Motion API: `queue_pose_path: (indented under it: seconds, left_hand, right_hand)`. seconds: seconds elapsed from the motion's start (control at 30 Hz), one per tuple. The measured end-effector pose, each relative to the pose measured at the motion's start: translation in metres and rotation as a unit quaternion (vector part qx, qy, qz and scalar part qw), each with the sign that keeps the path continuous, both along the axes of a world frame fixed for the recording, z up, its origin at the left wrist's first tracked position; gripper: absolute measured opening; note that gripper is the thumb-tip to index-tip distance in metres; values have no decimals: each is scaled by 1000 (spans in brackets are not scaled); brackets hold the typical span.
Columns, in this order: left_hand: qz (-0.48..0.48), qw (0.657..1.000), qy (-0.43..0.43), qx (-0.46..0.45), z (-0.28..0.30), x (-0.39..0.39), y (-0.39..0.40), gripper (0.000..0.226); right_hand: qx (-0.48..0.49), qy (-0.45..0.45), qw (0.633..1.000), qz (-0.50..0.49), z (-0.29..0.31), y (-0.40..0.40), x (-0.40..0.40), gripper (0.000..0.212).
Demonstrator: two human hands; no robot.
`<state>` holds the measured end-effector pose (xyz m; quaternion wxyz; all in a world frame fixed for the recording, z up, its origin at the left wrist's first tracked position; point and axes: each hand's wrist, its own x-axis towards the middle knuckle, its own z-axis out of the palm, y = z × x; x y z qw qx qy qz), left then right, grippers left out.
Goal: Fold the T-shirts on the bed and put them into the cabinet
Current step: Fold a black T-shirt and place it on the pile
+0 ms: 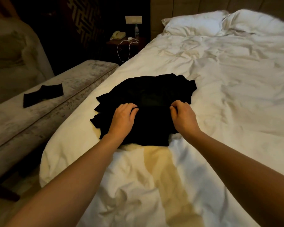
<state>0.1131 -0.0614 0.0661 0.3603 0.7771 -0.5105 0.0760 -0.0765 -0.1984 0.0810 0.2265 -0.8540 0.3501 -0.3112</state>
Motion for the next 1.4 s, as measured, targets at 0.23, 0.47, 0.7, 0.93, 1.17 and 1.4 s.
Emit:
queue_pose_path:
  seconds: [0.23,0.47,0.7,0.93,1.17,1.4]
  left_hand:
    - [-6,999,32,8,27,-66,4,23]
    - [-77,987,133,48,39,-157,-2,22]
    - [-165,961,185,119,30,-264,-23,26]
    - [-228,924,258,168,22,-368,-57,29]
    - [-203,952,153,171,4,-407,-61,9]
    - [-308,946,63,78,-25,-458,0,38]
  right_hand:
    - [7,-18,999,-45,31,26,-79,13]
    - [34,-41,993,-103,38,44,-181,12]
    - [99,-76,976,-181,24,57,-303,13]
    - [165,-219,931,-242,13,79,-395,16]
    - [309,-270,894,-182,3,78,-432,15]
    - [426,-324,825,-180,-16,66,-426,13]
